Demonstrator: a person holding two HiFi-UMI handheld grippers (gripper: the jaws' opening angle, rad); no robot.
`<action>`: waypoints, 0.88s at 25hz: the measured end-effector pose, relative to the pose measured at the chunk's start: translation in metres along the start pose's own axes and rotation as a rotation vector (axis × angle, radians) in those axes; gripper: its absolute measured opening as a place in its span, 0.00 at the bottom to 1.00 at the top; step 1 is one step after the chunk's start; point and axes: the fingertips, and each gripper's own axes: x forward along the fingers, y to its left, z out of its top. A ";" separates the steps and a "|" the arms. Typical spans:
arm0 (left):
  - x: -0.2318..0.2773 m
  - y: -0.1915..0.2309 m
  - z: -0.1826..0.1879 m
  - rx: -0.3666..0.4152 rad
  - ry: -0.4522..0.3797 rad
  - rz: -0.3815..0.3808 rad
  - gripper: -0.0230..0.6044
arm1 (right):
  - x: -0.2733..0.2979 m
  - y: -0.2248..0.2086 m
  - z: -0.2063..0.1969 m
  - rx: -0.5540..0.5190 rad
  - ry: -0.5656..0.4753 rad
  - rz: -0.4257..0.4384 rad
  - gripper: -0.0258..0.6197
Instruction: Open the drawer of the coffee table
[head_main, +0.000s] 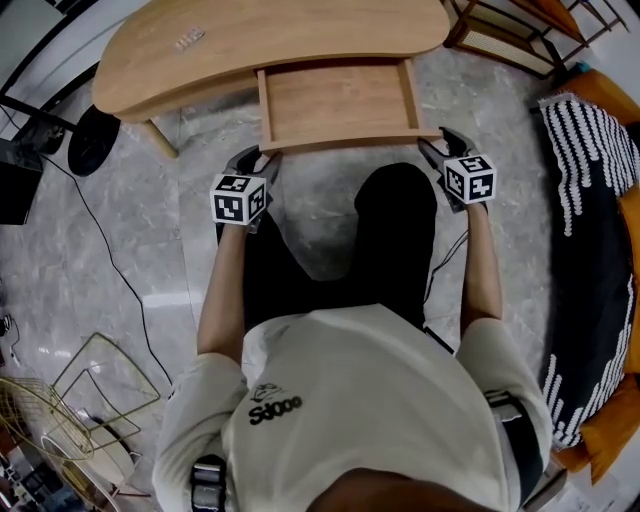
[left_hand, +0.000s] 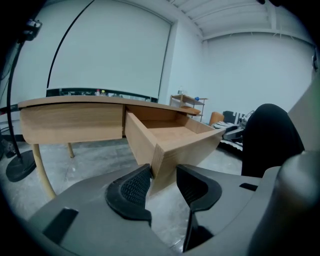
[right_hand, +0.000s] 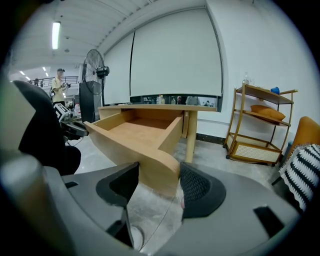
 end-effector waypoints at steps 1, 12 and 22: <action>0.000 0.000 0.000 0.007 0.000 -0.004 0.31 | 0.000 0.000 -0.001 -0.004 0.003 0.001 0.43; -0.036 0.060 -0.022 0.010 0.061 0.103 0.22 | -0.025 -0.013 0.041 -0.090 -0.013 0.103 0.43; -0.086 0.120 0.090 0.134 -0.129 0.262 0.08 | -0.016 -0.021 0.134 -0.134 -0.189 -0.011 0.24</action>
